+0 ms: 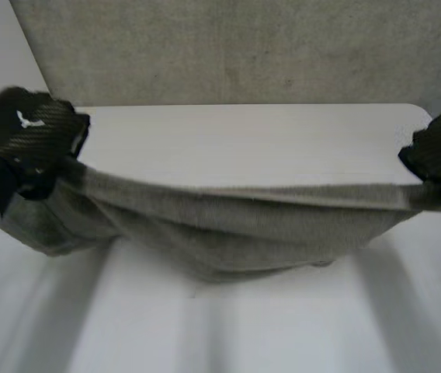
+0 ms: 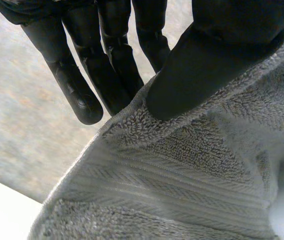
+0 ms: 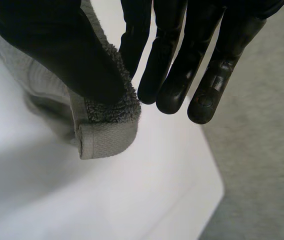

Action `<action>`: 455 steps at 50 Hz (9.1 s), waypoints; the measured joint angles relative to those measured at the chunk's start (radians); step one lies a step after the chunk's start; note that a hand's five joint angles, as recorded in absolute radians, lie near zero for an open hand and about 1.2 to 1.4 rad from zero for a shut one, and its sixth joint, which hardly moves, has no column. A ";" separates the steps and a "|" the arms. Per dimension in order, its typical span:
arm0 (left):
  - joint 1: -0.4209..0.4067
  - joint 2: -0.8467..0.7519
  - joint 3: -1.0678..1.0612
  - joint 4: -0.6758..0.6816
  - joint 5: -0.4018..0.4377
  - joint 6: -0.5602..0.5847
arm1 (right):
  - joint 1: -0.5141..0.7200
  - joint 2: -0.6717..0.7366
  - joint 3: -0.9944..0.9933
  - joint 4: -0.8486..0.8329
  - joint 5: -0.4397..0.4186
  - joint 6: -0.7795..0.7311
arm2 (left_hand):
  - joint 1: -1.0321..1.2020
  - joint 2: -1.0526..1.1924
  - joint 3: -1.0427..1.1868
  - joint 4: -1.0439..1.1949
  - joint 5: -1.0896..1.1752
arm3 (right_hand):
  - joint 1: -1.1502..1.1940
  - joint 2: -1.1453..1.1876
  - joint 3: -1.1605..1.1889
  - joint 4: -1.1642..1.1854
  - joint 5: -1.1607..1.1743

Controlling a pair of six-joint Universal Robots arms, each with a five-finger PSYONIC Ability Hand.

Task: Fold the towel.

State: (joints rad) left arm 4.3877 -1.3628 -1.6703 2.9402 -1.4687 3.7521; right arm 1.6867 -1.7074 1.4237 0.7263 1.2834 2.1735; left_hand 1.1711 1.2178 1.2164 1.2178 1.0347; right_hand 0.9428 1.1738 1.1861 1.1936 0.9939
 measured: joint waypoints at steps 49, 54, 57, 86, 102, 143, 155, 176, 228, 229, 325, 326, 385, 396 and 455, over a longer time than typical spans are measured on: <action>-0.084 -0.414 0.445 0.407 -0.272 -0.112 | 0.149 0.382 -0.268 -0.873 0.099 0.368 | 0.006 0.001 0.001 0.000 0.004 | 0.004 0.000 0.000 0.000 0.000; -0.084 -0.412 0.246 0.462 -0.266 -0.135 | 0.147 0.366 -0.059 -0.869 0.044 0.363 | 0.006 0.001 0.001 0.000 0.004 | 0.004 0.000 0.002 0.000 0.000; -0.087 -0.436 0.113 0.524 -0.257 -0.137 | 0.147 0.370 0.077 -0.868 0.005 0.355 | 0.006 0.001 0.001 0.000 0.004 | 0.004 0.000 0.003 0.000 0.000; -0.238 -0.188 -0.243 -0.020 -0.247 0.030 | -0.066 0.129 0.333 0.014 0.055 -0.202 | 0.005 0.001 0.001 0.000 0.004 | 0.004 0.000 0.003 0.000 0.000; -0.208 -0.341 -0.082 0.102 -0.108 0.180 | -0.020 0.254 0.279 -0.243 0.003 -0.051 | 0.005 0.001 0.001 0.000 0.004 | 0.004 0.000 0.003 0.000 0.000; -0.145 -0.671 0.852 0.404 -0.165 0.296 | 0.152 0.441 -0.408 -0.972 0.241 0.336 | 0.005 0.001 0.001 0.000 0.005 | 0.004 0.000 0.003 0.000 0.000; -0.151 -0.542 0.522 0.460 -0.168 0.291 | 0.136 0.361 -0.168 -0.935 0.166 0.388 | 0.005 0.001 0.001 0.000 0.005 | 0.011 0.000 0.003 0.000 0.000; -0.239 -0.627 -0.127 0.633 -0.173 0.268 | 0.018 0.384 0.362 -0.842 0.034 0.245 | 0.005 0.001 0.001 0.000 0.005 | 0.011 0.007 0.004 0.000 0.000; 0.040 -0.403 -0.242 0.400 -0.152 -0.651 | -0.131 0.429 0.386 -0.851 0.018 0.247 | -0.889 -0.937 -0.935 -0.938 -0.929 | 0.011 0.007 0.004 0.000 0.000; 0.046 -0.407 -0.242 0.396 -0.146 -0.663 | -0.133 0.432 0.384 -0.852 0.018 0.247 | -0.883 -0.927 -0.926 -0.929 -0.920 | 0.011 0.007 0.004 0.000 0.000; -0.114 -0.963 0.453 0.373 -0.219 0.319 | 0.047 0.799 -0.143 -0.828 0.228 0.100 | 0.035 -0.001 -0.001 0.000 0.005 | 0.011 0.007 0.004 0.000 0.000; -0.114 -0.980 0.478 0.372 -0.218 0.321 | 0.052 0.813 -0.160 -0.840 0.232 0.099 | 0.035 -0.001 -0.001 0.000 0.005 | 0.011 0.007 0.004 0.000 0.000; -0.015 -0.824 0.388 0.401 -0.169 0.251 | -0.145 0.503 0.090 -0.549 0.004 0.325 | -0.979 -1.031 -1.029 -1.029 -1.007 | -0.737 -0.953 -0.972 -0.962 -0.941; 0.008 -0.986 0.516 0.482 -0.159 0.306 | -0.156 0.503 0.171 -0.639 0.005 0.320 | -0.979 -1.031 -1.029 -1.029 -1.007 | -0.737 -0.952 -0.970 -0.962 -0.940; -0.002 -0.565 0.012 0.474 -0.110 -0.018 | -0.353 0.654 0.061 -0.862 0.179 0.085 | -0.991 -1.047 -1.043 -1.044 -1.008 | 0.003 0.001 -0.014 -0.004 -0.024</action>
State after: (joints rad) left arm 4.3858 -1.9280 -1.6588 3.4146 -1.5786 3.7338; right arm 1.3339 -1.0533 1.4851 -0.1357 1.4621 2.2584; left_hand 0.1798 0.1712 0.1731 0.1735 0.0264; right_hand 0.9461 1.1750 1.1719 1.1894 0.9700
